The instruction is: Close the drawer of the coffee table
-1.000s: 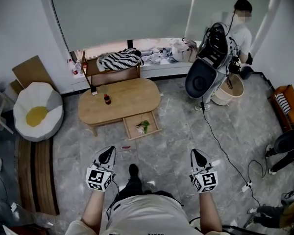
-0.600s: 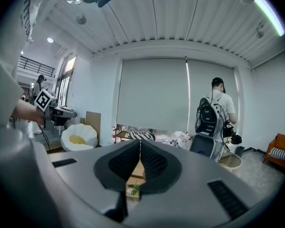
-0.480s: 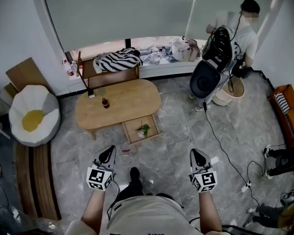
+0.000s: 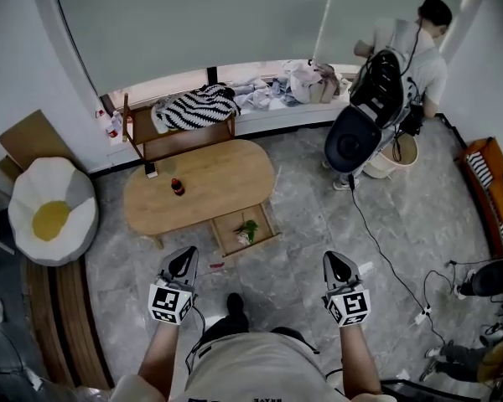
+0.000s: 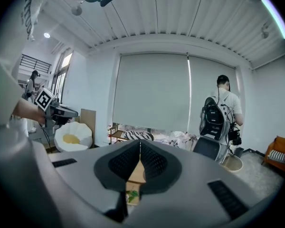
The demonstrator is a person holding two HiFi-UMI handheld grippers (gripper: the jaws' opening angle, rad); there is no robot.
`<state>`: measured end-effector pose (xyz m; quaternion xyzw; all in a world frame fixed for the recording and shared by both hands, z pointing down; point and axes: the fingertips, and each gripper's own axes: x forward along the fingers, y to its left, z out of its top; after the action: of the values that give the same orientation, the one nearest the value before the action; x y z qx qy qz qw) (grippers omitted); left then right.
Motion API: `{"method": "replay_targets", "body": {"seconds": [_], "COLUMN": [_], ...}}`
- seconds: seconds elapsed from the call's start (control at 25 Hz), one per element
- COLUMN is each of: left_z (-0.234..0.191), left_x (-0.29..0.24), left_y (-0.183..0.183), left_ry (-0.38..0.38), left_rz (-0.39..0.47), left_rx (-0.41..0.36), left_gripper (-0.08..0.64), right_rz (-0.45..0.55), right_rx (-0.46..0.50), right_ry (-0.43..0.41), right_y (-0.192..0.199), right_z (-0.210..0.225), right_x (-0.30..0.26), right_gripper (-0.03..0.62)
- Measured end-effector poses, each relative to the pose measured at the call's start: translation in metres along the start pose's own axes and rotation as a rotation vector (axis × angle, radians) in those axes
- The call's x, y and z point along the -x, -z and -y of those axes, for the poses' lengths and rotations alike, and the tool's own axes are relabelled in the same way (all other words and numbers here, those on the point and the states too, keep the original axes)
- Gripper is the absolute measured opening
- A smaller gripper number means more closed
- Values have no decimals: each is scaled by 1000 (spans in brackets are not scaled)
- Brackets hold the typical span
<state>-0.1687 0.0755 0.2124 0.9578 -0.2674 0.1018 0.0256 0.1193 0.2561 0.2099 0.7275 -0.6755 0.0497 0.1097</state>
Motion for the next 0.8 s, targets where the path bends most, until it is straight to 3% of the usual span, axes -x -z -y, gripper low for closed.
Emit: {"method": "replay_targets", "body": {"seconds": [0.4, 0.8], "left_z": [-49, -76], "left_x": [-47, -71], "left_y": [-5, -1], "left_ry": [60, 56], "left_rz": [2, -12], "left_rx": [-4, 9], "left_gripper": [21, 21], "right_rz": [-25, -49], "right_rx": [23, 34], "right_ry": [39, 29], "right_y": [-15, -13], "right_z": [-5, -5], "right_x": [-52, -90], "right_gripper": [20, 20]}}
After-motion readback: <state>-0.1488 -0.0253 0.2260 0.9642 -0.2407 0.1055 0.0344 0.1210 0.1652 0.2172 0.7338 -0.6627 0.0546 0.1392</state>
